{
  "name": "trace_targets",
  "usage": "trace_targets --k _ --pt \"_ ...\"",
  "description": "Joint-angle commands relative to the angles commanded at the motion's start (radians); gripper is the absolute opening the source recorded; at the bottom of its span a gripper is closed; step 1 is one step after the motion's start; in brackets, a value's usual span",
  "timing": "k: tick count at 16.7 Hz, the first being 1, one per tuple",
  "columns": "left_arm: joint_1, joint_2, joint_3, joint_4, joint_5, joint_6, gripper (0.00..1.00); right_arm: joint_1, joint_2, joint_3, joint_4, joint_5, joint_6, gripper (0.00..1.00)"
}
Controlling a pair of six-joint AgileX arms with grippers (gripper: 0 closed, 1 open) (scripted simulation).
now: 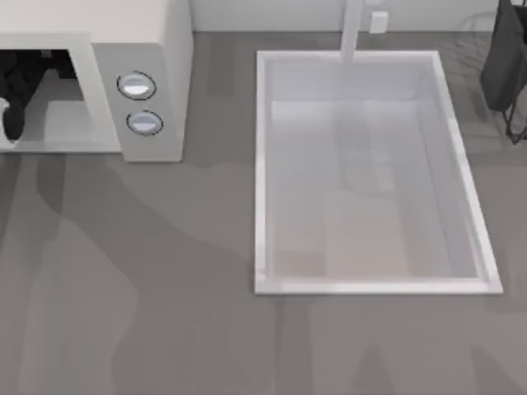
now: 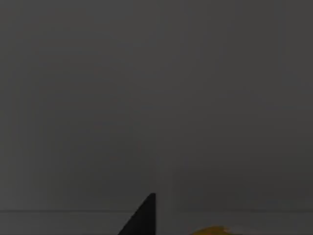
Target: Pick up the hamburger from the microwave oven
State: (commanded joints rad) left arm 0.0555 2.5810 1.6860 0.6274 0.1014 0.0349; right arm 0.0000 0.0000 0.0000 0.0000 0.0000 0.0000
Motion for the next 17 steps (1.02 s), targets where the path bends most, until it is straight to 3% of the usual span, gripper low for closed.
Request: trace_targets --k 4,13,17 --pt "-0.091 -0.268 -0.234 -0.062 -0.09 -0.032 0.0 0.0 0.0 0.0 0.0 0.0 0.0 1.0" --pt "-0.353 -1.158 -0.945 -0.246 -0.35 -0.123 0.0 0.0 0.0 0.0 0.0 0.0 0.0 1.0" --pt "-0.439 -1.381 -1.159 -0.308 -0.436 -0.153 0.0 0.0 0.0 0.0 0.0 0.0 0.0 1.0"
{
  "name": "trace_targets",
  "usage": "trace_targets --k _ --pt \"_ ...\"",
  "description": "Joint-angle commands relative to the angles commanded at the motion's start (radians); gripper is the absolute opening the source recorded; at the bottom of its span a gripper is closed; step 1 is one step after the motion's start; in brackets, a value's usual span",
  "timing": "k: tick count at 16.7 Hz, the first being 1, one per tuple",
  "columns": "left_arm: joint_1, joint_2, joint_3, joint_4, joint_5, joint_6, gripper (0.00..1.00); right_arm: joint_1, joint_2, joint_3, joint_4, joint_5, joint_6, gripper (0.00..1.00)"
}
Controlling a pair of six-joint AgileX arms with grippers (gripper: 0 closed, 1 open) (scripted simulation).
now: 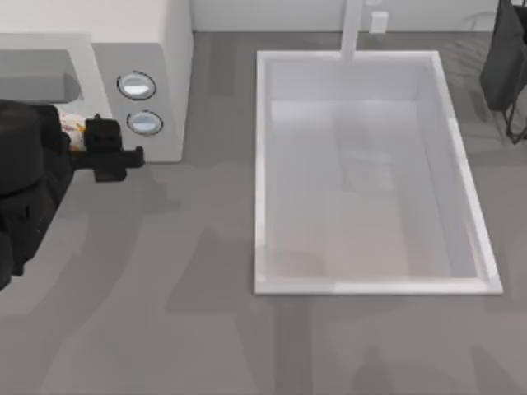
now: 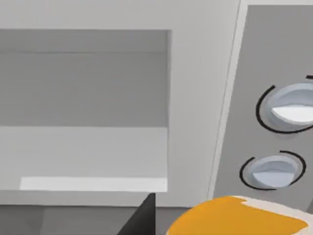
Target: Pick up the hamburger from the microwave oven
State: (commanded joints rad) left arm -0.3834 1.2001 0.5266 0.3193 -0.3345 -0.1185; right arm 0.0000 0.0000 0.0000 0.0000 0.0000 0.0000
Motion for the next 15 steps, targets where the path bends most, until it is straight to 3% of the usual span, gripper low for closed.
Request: trace_targets --k 9,15 --pt "-0.017 -0.031 -0.057 -0.001 -0.025 -0.006 0.0 0.0 0.0 0.0 0.0 0.0 0.0 1.0" --pt "-0.029 0.228 -0.12 0.292 -0.03 -0.009 0.0 0.0 0.0 0.0 0.0 0.0 0.0 1.0"
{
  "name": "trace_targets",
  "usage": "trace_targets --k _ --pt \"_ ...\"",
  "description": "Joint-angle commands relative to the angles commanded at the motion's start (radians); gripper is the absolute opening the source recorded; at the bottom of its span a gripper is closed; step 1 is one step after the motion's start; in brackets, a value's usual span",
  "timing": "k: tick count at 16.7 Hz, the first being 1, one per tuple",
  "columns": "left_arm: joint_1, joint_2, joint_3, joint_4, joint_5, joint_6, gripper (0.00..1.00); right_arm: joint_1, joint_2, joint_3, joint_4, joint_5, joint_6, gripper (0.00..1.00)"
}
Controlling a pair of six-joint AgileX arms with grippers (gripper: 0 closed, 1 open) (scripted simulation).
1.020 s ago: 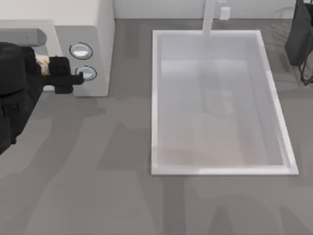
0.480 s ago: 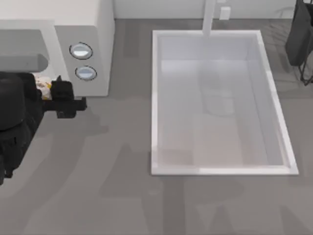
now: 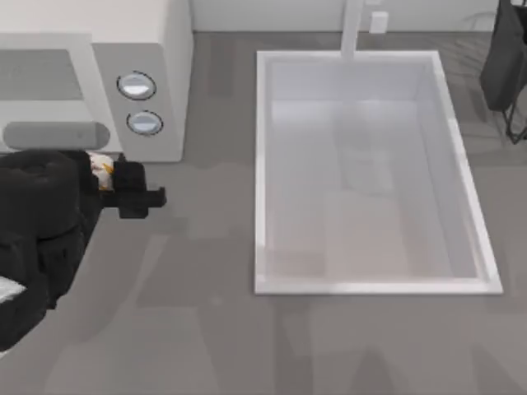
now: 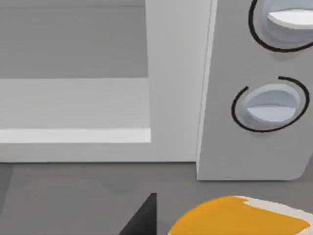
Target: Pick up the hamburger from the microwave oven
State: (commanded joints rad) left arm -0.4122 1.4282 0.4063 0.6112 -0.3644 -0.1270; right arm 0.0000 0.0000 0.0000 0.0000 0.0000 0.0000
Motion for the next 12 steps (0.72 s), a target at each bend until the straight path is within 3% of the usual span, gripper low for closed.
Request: trace_targets --k 7,12 --pt "-0.003 0.39 -0.125 0.579 0.007 0.002 0.0 0.0 0.0 0.0 0.0 0.0 0.0 1.0" --pt "0.002 0.513 -0.177 0.732 0.014 0.004 0.0 0.0 0.0 0.0 0.0 0.0 0.0 1.0"
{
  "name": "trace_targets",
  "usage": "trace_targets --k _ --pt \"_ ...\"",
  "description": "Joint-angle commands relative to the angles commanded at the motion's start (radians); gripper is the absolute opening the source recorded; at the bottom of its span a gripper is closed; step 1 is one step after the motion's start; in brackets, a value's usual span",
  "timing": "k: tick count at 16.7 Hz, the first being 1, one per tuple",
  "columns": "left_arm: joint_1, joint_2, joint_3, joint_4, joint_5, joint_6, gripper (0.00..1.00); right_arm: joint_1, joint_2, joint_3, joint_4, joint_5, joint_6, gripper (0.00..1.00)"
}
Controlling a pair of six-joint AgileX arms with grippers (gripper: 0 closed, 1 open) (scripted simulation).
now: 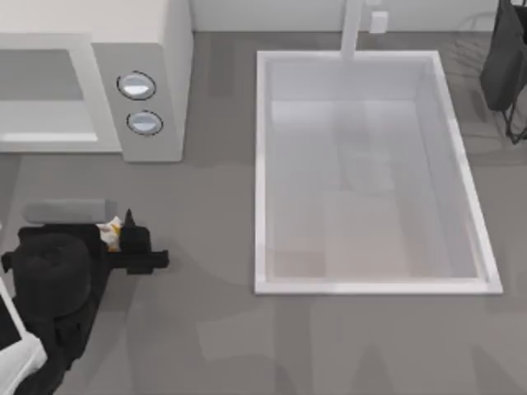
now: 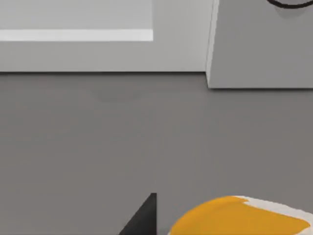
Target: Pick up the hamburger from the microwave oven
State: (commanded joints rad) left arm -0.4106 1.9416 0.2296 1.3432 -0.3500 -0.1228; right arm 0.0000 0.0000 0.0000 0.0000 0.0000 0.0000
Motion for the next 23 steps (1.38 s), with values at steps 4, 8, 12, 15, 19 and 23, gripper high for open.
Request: trace_targets --k 4,8,12,15,19,23 --pt "0.0 0.0 0.0 0.001 0.0 0.0 0.0 0.0 0.0 0.0 0.0 0.0 0.0 1.0" --pt "0.0 0.0 0.0 0.001 0.0 0.0 0.3 0.0 0.0 0.0 0.0 0.0 0.0 1.0" --pt "0.0 0.0 0.0 0.001 0.0 0.0 0.6 0.0 0.0 0.0 0.0 0.0 0.0 1.0" --pt "0.0 0.0 0.0 0.001 0.0 0.0 0.83 0.0 0.0 0.0 0.0 0.0 0.0 1.0" --pt "0.0 0.0 0.0 0.001 0.0 0.0 1.0 0.0 0.0 0.0 0.0 0.0 0.0 1.0" --pt "0.0 0.0 0.0 0.001 0.0 0.0 1.0 0.0 0.0 0.0 0.0 0.0 0.0 1.0"
